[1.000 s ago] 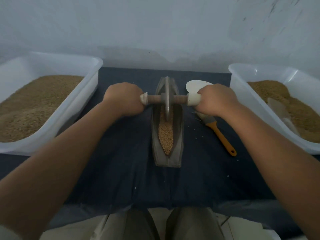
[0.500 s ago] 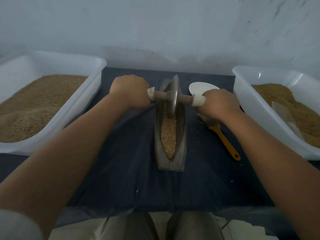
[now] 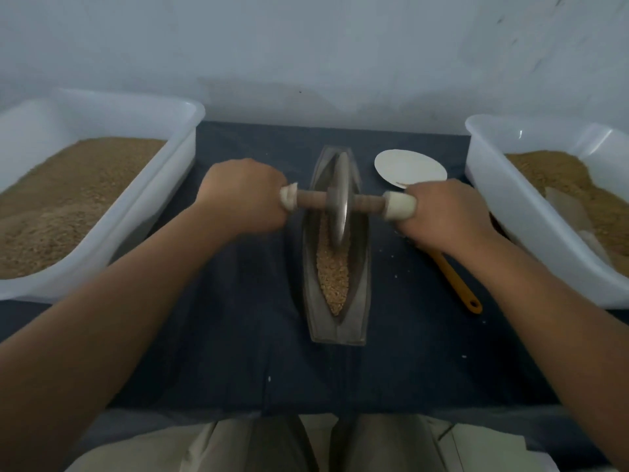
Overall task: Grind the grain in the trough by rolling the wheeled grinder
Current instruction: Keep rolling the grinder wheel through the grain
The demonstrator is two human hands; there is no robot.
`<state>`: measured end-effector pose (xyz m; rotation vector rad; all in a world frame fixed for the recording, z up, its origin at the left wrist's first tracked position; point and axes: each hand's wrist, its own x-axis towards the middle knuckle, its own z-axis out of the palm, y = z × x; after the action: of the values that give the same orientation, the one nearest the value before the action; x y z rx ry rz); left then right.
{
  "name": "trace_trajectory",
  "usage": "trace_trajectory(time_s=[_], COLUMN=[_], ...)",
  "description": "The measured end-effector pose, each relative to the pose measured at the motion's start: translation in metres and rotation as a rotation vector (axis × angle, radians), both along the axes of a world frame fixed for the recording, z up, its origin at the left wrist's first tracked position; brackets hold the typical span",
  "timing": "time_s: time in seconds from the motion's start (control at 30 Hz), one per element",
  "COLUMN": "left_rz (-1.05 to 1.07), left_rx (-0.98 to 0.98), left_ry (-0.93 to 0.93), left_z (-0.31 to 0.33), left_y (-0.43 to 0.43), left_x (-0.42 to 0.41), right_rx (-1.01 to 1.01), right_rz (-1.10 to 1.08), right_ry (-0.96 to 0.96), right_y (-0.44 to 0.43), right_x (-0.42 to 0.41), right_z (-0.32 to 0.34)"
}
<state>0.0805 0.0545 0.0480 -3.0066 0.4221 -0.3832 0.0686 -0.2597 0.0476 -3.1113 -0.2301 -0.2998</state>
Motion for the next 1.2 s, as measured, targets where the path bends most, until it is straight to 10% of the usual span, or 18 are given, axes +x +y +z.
trace_trajectory(time_s=[0.27,1.2], left_rz=[-0.072,0.042], left_rx=[0.053,-0.085], left_ry=[0.122,0.083], left_z=[0.018,-0.008], left_y=[-0.004,0.003], left_x=[-0.002,0.007], right_rx=[0.025,-0.014], right_rz=[-0.021,0.046], right_ry=[0.249,-0.01], right_y=[-0.002,0.003], right_x=[-0.009,0.004], right_z=[0.009,0.012])
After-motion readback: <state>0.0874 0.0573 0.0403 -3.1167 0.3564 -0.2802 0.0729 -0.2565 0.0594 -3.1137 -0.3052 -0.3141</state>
